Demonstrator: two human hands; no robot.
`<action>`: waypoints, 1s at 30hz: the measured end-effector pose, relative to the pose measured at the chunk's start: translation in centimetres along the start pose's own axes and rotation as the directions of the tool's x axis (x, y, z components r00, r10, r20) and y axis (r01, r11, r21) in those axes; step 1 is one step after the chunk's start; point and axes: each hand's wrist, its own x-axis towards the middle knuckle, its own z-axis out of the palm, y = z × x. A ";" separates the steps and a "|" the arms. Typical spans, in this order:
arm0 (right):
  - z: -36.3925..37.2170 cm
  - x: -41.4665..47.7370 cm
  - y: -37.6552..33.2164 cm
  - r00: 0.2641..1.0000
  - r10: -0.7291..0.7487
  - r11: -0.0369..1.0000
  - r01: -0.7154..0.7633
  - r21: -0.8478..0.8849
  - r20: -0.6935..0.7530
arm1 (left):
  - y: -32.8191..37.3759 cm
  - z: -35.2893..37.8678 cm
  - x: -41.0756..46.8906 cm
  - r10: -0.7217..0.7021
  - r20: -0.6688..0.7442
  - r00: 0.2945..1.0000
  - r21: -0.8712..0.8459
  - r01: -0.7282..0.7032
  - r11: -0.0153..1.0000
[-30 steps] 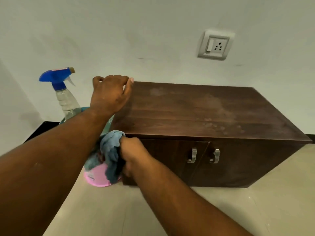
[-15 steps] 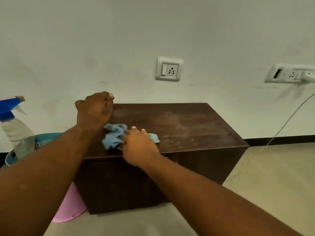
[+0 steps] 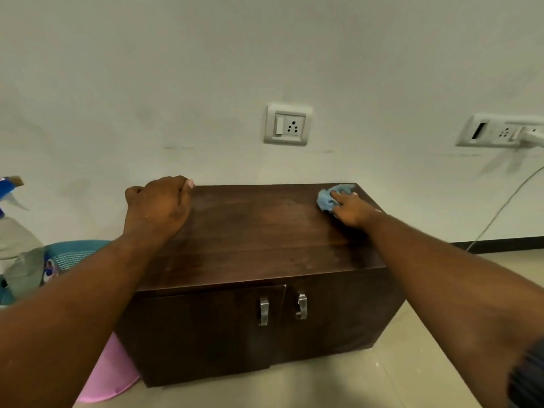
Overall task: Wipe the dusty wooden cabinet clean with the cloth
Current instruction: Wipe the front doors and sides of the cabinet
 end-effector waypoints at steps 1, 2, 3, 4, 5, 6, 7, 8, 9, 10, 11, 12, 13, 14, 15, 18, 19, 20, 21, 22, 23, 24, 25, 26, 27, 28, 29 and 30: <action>0.7 1.5 -2.2 0.999 -0.041 0.999 0.042 -0.009 0.022 | -0.7 -0.1 0.0 -0.013 0.000 1.000 0.013 0.013 1.000; 1.3 2.2 -4.3 0.996 -0.076 0.996 0.078 -0.038 0.035 | -0.9 -0.1 -0.2 -0.019 -0.002 1.000 0.013 0.019 1.000; 2.2 2.9 -7.3 0.992 -0.122 0.990 0.124 -0.066 0.033 | -1.2 -0.1 -0.2 -0.031 -0.008 0.999 0.019 0.031 0.999; 3.4 3.6 -11.1 0.982 -0.185 0.980 0.187 -0.071 0.031 | -1.9 0.0 -0.3 -0.048 -0.014 0.999 0.034 0.048 0.998; 4.6 3.8 -14.9 0.966 -0.258 0.963 0.260 -0.067 0.035 | -2.6 0.1 -0.2 -0.073 -0.018 0.997 0.051 0.074 0.996; 5.8 3.8 -19.0 0.939 -0.341 0.937 0.344 -0.063 0.048 | -3.5 0.1 -0.1 -0.102 -0.019 0.995 0.070 0.103 0.992; 6.9 3.3 -22.5 0.905 -0.421 0.903 0.425 -0.061 0.061 | -4.3 0.0 -0.1 -0.136 -0.021 0.991 0.085 0.137 0.987; 7.8 2.7 -25.9 0.865 -0.495 0.864 0.500 -0.058 0.076 | -5.1 0.0 0.0 -0.175 -0.031 0.984 0.106 0.177 0.978; 8.5 2.1 -28.5 0.828 -0.555 0.826 0.560 -0.060 0.082 | -5.9 0.0 0.1 -0.215 -0.043 0.976 0.127 0.219 0.968; 9.1 1.3 -30.5 0.794 -0.601 0.792 0.607 -0.068 0.087 | -6.7 0.2 0.1 -0.246 -0.060 0.967 0.138 0.252 0.958; 9.5 0.6 -31.6 0.768 -0.634 0.764 0.641 -0.080 0.092 | -7.2 0.4 0.2 -0.272 -0.072 0.960 0.138 0.279 0.950; 9.8 -0.3 -32.0 0.745 -0.659 0.741 0.666 -0.085 0.100 | -7.6 0.7 0.2 -0.298 -0.082 0.951 0.127 0.307 0.943; 10.0 -1.4 -31.8 0.716 -0.689 0.714 0.697 -0.067 0.112 | -7.9 0.7 0.3 -0.333 -0.088 0.939 0.096 0.341 0.935; 9.9 -2.7 -30.5 0.682 -0.721 0.683 0.729 -0.041 0.125 | -7.5 1.0 0.5 -0.366 -0.091 0.926 0.027 0.370 0.929; 9.8 -4.0 -28.9 0.634 -0.762 0.637 0.771 -0.023 0.130 | -7.0 1.1 0.9 -0.397 -0.096 0.913 -0.063 0.393 0.918; 9.2 -7.8 -21.8 0.499 -0.862 0.500 0.866 -0.006 0.090 | -5.0 1.5 1.7 -0.422 -0.082 0.903 -0.198 0.400 0.895; 8.7 -8.9 -18.8 0.502 -0.861 0.503 0.864 0.001 0.081 | -4.0 1.8 1.6 -0.398 -0.064 0.915 -0.177 0.382 0.907; 8.0 -9.6 -15.9 0.517 -0.853 0.517 0.856 -0.010 0.070 | -3.1 2.0 1.5 -0.364 -0.043 0.931 -0.143 0.355 0.924; 7.2 -10.1 -13.1 0.552 -0.831 0.551 0.834 -0.033 0.062 | -2.2 2.2 1.3 -0.319 -0.019 0.947 -0.110 0.316 0.943; 6.3 -10.5 -10.2 0.598 -0.800 0.595 0.802 -0.062 0.055 | -1.1 2.2 1.1 -0.277 0.001 0.961 -0.094 0.276 0.957; 5.5 -10.9 -7.3 0.643 -0.764 0.639 0.765 -0.083 0.051 | -0.1 2.2 0.9 -0.236 0.014 0.972 -0.092 0.236 0.967; 4.7 -11.2 -4.5 0.688 -0.725 0.682 0.725 -0.093 0.045 | 0.9 2.2 0.8 -0.197 0.017 0.980 -0.098 0.198 0.975; 4.1 -11.6 -1.6 0.728 -0.684 0.723 0.684 -0.094 0.040 | 1.8 2.1 0.7 -0.158 0.014 0.987 -0.107 0.158 0.982; 3.5 -12.2 1.3 0.765 -0.644 0.759 0.644 -0.094 0.035 | 2.8 2.0 0.6 -0.114 0.011 0.993 -0.119 0.115 0.986; 3.0 -12.7 4.0 0.796 -0.604 0.792 0.604 -0.089 0.033 | 3.6 1.9 0.6 -0.071 0.006 0.997 -0.135 0.071 0.988; 2.6 -13.0 6.1 0.828 -0.561 0.824 0.561 -0.076 0.026 | 4.2 1.7 0.6 -0.030 0.002 1.000 -0.154 0.030 0.988; 2.0 -13.3 8.1 0.863 -0.505 0.861 0.505 -0.053 0.014 | 5.1 1.7 0.6 0.005 0.001 1.000 -0.173 -0.005 0.985; 1.6 -13.3 9.5 0.896 -0.444 0.896 0.444 -0.017 0.004 | 5.8 1.6 0.6 0.027 0.006 1.000 -0.187 -0.025 0.982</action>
